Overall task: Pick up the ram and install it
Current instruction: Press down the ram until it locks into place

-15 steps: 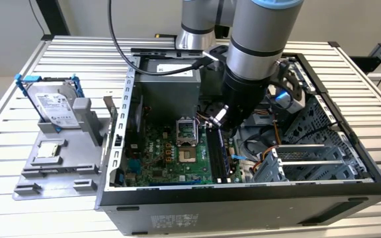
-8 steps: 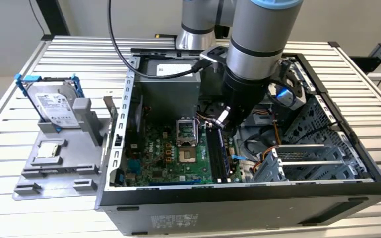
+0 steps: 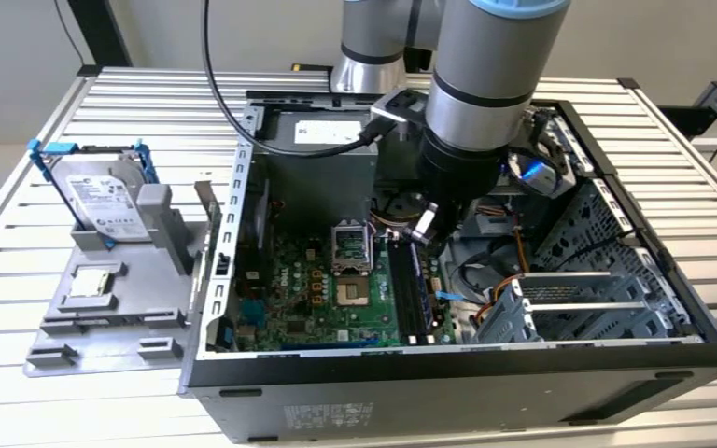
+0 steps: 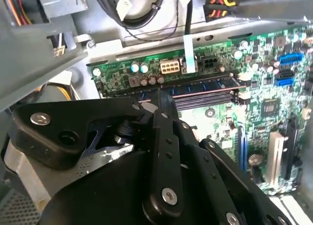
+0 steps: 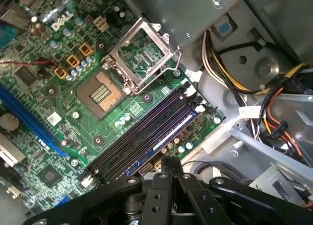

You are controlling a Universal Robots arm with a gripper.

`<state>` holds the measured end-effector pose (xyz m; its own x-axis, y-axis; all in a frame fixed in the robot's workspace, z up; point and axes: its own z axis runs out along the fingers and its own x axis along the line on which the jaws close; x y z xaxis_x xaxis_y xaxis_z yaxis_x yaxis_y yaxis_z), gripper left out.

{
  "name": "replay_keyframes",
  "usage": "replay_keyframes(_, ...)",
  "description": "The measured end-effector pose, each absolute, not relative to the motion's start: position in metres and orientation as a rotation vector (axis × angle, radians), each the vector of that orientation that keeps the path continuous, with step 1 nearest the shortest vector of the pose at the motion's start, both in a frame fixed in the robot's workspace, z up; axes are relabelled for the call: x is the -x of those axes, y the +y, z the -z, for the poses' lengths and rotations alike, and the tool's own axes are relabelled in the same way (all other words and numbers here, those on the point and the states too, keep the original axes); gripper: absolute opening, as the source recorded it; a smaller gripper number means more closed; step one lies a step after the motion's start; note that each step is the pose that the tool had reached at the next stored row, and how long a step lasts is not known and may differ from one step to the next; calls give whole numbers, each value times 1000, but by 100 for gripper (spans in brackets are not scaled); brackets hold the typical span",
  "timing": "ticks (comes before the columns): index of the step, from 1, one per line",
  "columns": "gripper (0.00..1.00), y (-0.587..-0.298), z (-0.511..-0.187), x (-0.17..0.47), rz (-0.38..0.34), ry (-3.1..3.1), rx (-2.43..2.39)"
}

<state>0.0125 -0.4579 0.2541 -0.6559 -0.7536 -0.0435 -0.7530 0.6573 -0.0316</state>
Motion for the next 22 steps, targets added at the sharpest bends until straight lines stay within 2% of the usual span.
replay_keyframes(22, 0, -458, -252, -12, -3, 2566, 1745)
